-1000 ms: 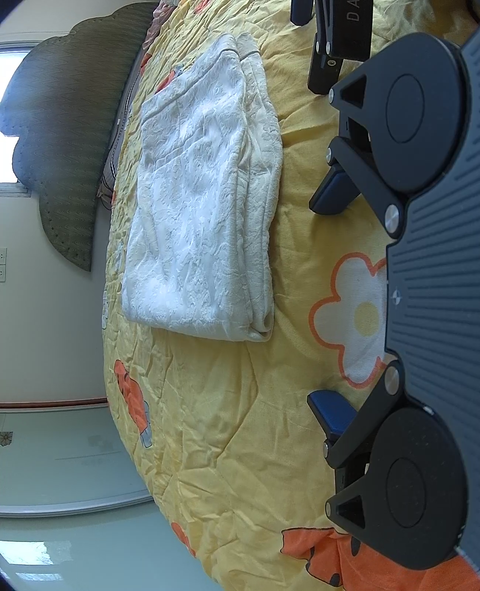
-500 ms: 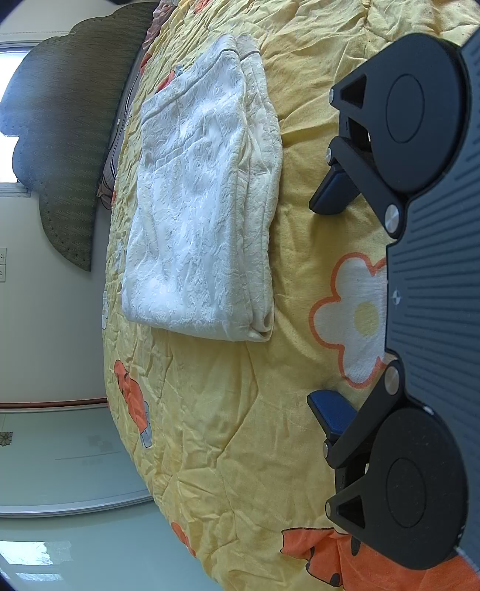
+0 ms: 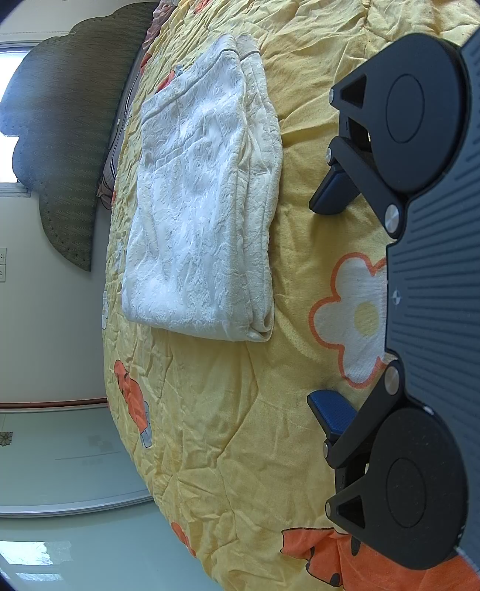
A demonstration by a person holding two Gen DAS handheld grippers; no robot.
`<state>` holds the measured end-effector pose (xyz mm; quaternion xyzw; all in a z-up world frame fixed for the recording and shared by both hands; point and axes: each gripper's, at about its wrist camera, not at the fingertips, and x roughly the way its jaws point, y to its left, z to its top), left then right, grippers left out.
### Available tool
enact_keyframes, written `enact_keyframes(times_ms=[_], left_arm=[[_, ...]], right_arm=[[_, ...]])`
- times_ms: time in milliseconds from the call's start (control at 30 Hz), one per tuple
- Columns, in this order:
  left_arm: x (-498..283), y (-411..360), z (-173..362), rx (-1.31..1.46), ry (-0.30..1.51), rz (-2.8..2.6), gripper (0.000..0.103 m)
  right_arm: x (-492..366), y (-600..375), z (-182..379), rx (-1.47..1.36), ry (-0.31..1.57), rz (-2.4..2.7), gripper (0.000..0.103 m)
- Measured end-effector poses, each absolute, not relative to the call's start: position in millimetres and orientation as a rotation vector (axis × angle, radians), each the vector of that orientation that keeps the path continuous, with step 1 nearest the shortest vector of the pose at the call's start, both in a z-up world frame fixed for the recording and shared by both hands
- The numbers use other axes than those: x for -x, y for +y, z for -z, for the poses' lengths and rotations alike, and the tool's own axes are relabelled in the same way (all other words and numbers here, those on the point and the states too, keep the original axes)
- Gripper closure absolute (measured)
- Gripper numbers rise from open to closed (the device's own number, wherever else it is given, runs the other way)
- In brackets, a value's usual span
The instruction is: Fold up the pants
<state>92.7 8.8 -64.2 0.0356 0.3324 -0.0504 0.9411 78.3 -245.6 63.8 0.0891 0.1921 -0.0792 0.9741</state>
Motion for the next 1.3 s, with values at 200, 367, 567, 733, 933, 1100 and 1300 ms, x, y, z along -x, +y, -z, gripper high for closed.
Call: enact_keyframes(times_ms=[200,367,567,733,933,1100,1300], left_arm=[[-93,9,64,-0.073,0.678,0.103,0.0],[-93,9,64,-0.073,0.678,0.103,0.0],[-93,9,64,-0.073,0.678,0.103,0.0],[-92,9,64,-0.073,0.678,0.103,0.0],[-92,9,64,-0.072,0.678,0.103,0.0],[-92,9,64,-0.072,0.678,0.103,0.0],[-92,9,64,-0.072,0.678,0.103,0.0]], right_arm=[[-80,-265,-18,-0.239,0.515,0.21,0.0],[-80,-245,11,-0.161,0.586,0.199,0.0],[-78,-220,41,-0.1,0.644,0.171,0.0],[-71,-204,62,-0.05,0.669,0.168,0.0],[-69,-181,75,0.06,0.658,0.156,0.0],[-66,-170,76,0.121,0.619,0.157,0.0],[-66,-178,77,0.058,0.628,0.142,0.0]])
